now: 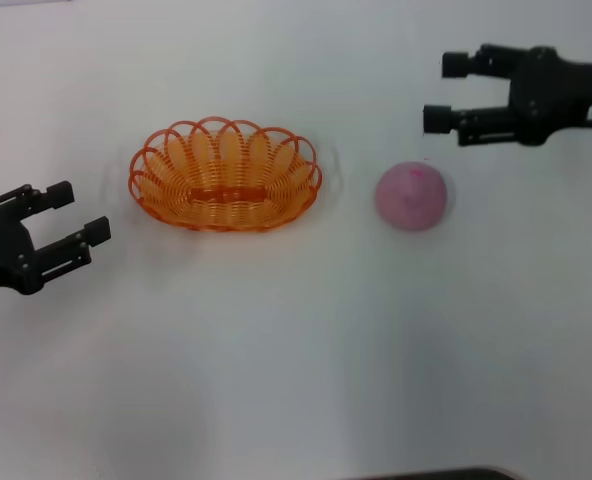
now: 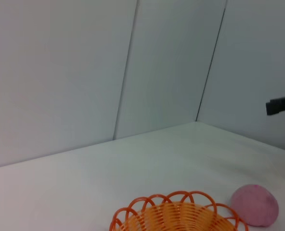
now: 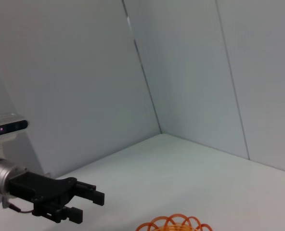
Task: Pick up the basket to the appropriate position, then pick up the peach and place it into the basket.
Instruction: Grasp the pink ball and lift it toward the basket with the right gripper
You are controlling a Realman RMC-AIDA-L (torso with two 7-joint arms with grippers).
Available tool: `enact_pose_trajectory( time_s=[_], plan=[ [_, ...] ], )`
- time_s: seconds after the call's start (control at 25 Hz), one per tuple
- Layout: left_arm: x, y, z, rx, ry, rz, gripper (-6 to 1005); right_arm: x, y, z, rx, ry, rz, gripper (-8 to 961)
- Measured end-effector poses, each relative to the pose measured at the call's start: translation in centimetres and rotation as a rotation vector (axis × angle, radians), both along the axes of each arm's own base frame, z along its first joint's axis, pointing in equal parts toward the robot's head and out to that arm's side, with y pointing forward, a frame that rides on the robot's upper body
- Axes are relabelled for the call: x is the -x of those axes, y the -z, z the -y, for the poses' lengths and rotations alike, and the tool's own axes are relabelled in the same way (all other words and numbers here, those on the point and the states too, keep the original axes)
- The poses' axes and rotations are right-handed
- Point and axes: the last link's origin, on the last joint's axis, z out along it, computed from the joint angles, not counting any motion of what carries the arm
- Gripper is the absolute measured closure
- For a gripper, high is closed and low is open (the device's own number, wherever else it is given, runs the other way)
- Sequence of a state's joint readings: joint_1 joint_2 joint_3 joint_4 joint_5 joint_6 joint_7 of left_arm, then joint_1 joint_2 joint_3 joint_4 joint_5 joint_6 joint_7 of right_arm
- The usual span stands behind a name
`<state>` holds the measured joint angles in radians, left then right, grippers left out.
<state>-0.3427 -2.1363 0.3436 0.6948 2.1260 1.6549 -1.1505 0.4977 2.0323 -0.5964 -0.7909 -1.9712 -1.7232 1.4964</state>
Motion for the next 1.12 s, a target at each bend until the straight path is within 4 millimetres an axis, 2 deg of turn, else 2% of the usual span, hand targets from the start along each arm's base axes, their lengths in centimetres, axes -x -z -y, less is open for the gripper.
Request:
enact_pose_trajectory(
  time_s=[0.16, 0.44, 1.12],
  plan=[
    [0.0, 0.0, 0.0, 0.001, 0.0, 0.001, 323, 1.6, -2.3, -0.4, 0.016, -0.025, 0.063, 15],
    [0.1, 0.2, 0.2, 0.018, -0.006, -0.006, 323, 3.1, -3.8, -0.5, 0.067, -0.03, 0.153, 16],
    [-0.1, 0.3, 0.2, 0.036, 0.002, -0.002, 323, 3.5, -4.0, -1.1, 0.09, -0.015, 0.227, 16]
  ],
)
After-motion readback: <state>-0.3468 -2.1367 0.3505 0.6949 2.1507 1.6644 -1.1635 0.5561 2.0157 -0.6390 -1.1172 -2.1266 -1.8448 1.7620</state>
